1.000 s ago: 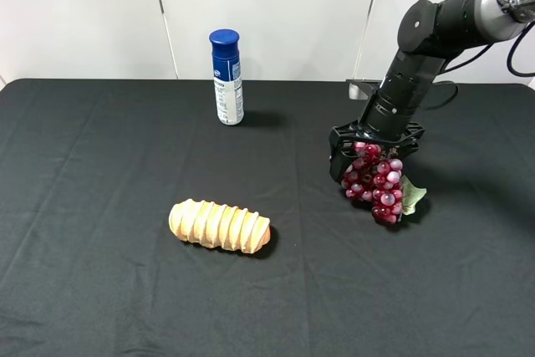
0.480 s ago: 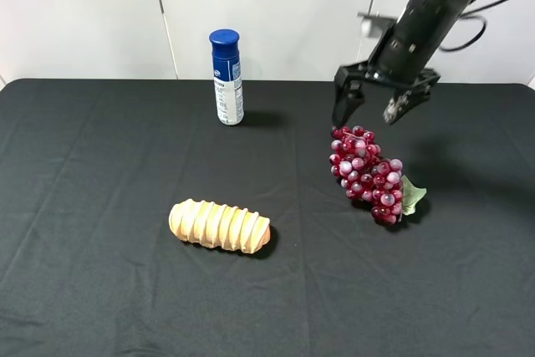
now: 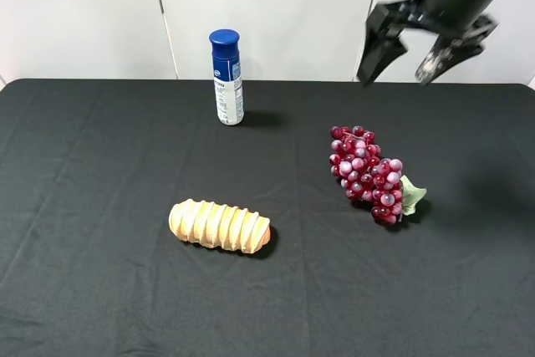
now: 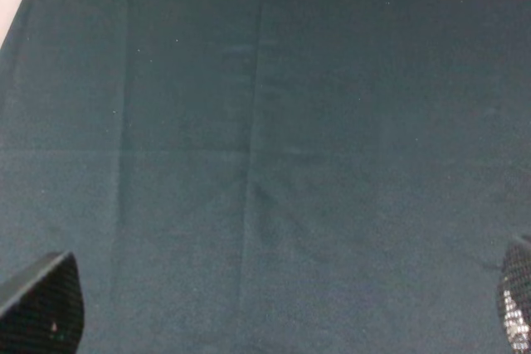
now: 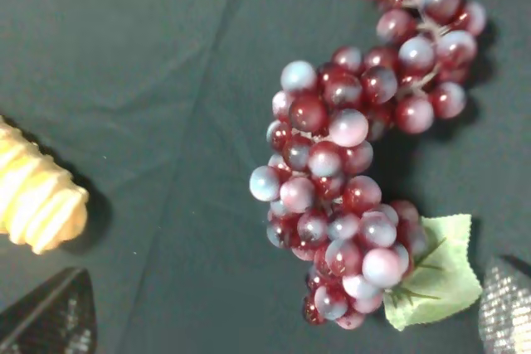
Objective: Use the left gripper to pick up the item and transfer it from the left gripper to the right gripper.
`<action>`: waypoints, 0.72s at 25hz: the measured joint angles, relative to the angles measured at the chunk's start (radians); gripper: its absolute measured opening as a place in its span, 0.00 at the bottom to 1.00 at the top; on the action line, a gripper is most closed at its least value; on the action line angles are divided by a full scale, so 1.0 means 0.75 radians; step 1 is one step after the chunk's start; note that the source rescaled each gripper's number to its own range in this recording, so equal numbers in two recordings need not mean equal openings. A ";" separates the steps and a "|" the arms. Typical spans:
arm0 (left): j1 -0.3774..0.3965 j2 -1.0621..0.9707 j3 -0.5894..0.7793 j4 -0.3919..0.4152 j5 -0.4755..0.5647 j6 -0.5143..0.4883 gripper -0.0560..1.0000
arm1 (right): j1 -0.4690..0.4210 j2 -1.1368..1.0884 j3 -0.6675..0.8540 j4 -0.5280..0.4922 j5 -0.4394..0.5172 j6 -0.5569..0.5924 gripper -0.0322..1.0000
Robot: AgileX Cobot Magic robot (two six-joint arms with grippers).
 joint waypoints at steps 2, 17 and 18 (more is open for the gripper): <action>0.000 0.000 0.000 0.000 0.000 0.000 1.00 | 0.000 -0.061 0.000 -0.018 0.002 0.023 1.00; 0.000 0.000 0.000 0.000 0.000 0.000 1.00 | 0.000 -0.692 0.541 -0.145 0.005 0.087 1.00; 0.000 0.000 0.000 0.000 0.000 0.000 1.00 | 0.000 -0.741 0.598 -0.159 0.005 0.087 1.00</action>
